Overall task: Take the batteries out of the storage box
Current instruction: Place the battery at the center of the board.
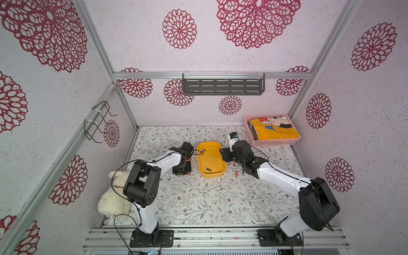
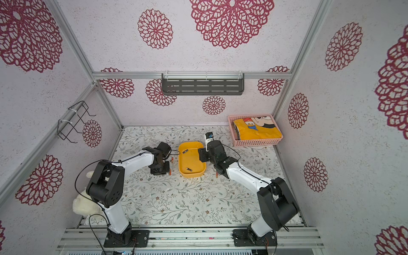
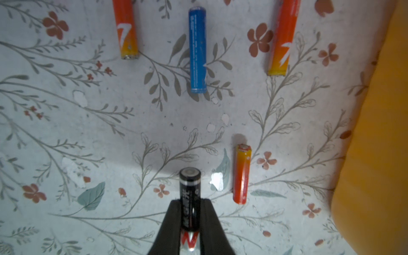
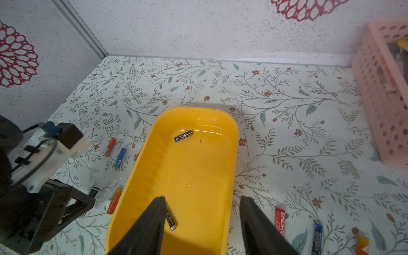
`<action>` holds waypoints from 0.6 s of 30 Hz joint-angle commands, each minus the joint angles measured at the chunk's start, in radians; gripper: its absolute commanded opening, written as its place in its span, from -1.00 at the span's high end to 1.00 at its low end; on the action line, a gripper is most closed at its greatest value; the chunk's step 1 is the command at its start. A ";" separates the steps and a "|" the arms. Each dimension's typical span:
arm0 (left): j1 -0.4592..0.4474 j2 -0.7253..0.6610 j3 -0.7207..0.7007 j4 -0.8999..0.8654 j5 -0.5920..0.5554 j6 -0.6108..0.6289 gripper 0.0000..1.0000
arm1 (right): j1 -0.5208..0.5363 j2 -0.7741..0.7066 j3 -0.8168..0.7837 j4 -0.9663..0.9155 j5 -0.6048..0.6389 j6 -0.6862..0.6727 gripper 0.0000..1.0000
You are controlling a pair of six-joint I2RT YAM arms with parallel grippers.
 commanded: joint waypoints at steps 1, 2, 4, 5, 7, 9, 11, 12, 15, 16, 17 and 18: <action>0.004 0.034 0.004 0.051 -0.030 0.017 0.94 | 0.011 0.010 0.034 -0.062 -0.014 0.028 -0.18; 0.003 0.040 0.004 0.052 -0.035 0.018 0.92 | 0.011 0.013 0.036 -0.064 -0.014 0.036 -0.18; 0.005 0.053 0.008 0.050 -0.039 0.024 0.90 | 0.013 0.022 0.043 -0.067 -0.021 0.057 -0.18; 0.005 0.059 0.010 0.047 -0.043 0.025 0.89 | 0.013 0.030 0.052 -0.070 -0.033 0.068 -0.18; 0.003 0.066 0.013 0.043 -0.048 0.027 0.83 | 0.016 0.058 0.088 -0.091 -0.058 0.087 -0.18; 0.004 0.068 0.010 0.043 -0.051 0.028 0.59 | 0.019 0.103 0.139 -0.129 -0.077 0.108 -0.17; 0.004 0.064 0.008 0.042 -0.058 0.028 0.45 | 0.022 0.157 0.196 -0.167 -0.086 0.136 -0.16; 0.004 0.063 0.008 0.038 -0.059 0.026 0.40 | 0.021 0.180 0.218 -0.181 -0.086 0.153 -0.15; 0.004 0.046 0.017 0.015 -0.069 0.025 0.29 | 0.024 0.266 0.317 -0.247 -0.083 0.212 -0.12; 0.004 0.035 0.021 0.006 -0.074 0.025 0.28 | 0.025 0.295 0.356 -0.266 -0.087 0.229 -0.11; 0.004 0.017 0.025 -0.006 -0.075 0.022 0.27 | 0.028 0.330 0.398 -0.289 -0.089 0.245 -0.10; 0.003 -0.003 0.029 -0.014 -0.078 0.022 0.26 | 0.030 0.358 0.438 -0.312 -0.094 0.252 -0.10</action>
